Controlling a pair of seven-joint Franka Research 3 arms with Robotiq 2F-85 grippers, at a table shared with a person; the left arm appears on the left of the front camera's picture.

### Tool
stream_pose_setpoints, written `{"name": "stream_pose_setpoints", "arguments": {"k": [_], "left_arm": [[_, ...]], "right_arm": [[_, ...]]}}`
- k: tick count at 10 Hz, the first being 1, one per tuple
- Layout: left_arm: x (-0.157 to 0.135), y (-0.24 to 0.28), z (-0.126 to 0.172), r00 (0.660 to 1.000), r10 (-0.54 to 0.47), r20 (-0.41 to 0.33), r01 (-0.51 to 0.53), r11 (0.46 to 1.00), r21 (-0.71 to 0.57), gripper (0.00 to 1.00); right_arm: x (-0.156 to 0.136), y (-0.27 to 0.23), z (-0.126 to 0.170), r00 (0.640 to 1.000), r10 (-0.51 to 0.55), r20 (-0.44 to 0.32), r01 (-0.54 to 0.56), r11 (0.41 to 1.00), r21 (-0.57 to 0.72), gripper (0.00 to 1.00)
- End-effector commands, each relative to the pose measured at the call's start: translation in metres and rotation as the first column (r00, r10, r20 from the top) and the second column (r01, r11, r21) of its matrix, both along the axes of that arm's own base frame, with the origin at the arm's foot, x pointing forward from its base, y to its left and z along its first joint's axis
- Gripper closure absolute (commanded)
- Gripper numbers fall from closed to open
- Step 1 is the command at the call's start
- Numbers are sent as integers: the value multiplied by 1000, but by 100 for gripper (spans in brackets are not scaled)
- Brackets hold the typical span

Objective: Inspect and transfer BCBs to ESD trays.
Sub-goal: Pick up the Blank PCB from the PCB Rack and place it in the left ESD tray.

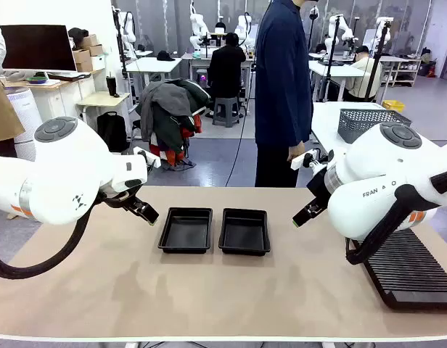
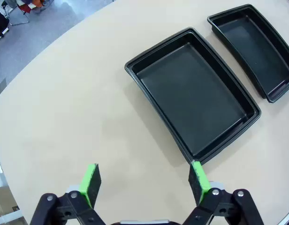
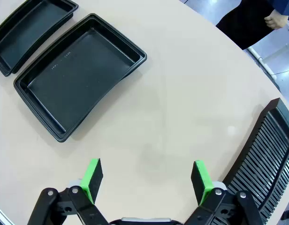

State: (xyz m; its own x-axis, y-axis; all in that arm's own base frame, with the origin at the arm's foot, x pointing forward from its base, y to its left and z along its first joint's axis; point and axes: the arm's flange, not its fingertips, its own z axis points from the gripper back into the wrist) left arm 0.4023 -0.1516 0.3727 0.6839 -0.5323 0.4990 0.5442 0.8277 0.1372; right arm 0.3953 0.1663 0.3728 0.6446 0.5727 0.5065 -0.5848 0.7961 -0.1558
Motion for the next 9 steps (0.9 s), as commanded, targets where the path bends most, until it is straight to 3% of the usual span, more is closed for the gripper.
{"name": "stream_pose_setpoints", "arguments": {"k": [1,9], "left_arm": [[0,0,0,1000,0,0,0,1000,0,0],[0,0,0,1000,0,0,0,1000,0,0]], "right_arm": [[0,0,0,1000,0,0,0,1000,0,0],[0,0,0,1000,0,0,0,1000,0,0]]}}
